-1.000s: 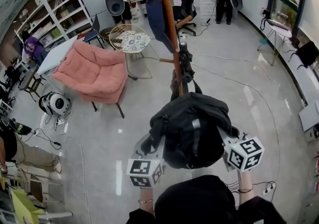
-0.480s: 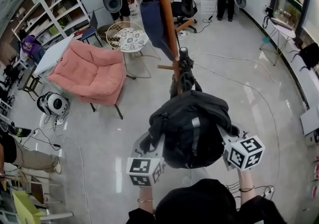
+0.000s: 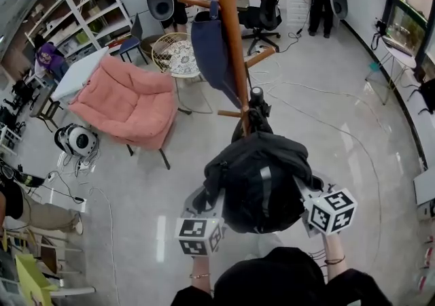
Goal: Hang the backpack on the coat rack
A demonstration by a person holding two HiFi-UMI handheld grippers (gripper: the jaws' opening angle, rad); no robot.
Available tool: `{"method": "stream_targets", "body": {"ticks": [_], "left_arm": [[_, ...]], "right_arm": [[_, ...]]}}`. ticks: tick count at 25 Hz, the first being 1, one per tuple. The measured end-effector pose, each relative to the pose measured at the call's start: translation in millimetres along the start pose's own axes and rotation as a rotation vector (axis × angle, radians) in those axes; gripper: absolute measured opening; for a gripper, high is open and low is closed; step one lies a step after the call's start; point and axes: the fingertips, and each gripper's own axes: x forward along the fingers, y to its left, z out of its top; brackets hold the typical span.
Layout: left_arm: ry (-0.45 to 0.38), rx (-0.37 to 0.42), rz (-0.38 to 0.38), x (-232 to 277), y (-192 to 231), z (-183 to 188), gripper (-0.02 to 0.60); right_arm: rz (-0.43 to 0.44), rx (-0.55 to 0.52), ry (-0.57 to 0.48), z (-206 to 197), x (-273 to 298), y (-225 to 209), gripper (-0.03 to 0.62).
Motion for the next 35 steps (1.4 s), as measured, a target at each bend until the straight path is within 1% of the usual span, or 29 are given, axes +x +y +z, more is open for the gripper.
{"method": "stream_targets", "body": {"ticks": [6,11,17,25,31,35], "left_arm": [[0.023,-0.029,0.038,26.6,11.8,3.4,0.133],[0.034,-0.036,0.057,42.4,19.7,3.9,0.133],[0.075,-0.05,0.049,62.3,28.9,3.6,0.133],[0.13,-0.045,0.018,85.1,37.9,-10.7,0.133],[0.143,-0.049,0.003,102.5,41.4,-17.6,0.133],[0.147,-0.058,0.008,111.3,46.9,-25.8,0.133]], "right_arm": [[0.044,0.001,0.036,6.5,30.6,-17.9,0.026],[0.066,0.006,0.052,7.4,49.0,-27.4,0.026],[0.061,0.021,0.076,11.5,69.3,-38.2,0.026],[0.037,0.048,0.103,-1.3,87.2,-48.4,0.026],[0.023,0.06,0.114,-8.0,98.4,-58.9,0.026],[0.021,0.058,0.116,-14.1,107.6,-61.5,0.026]]}}
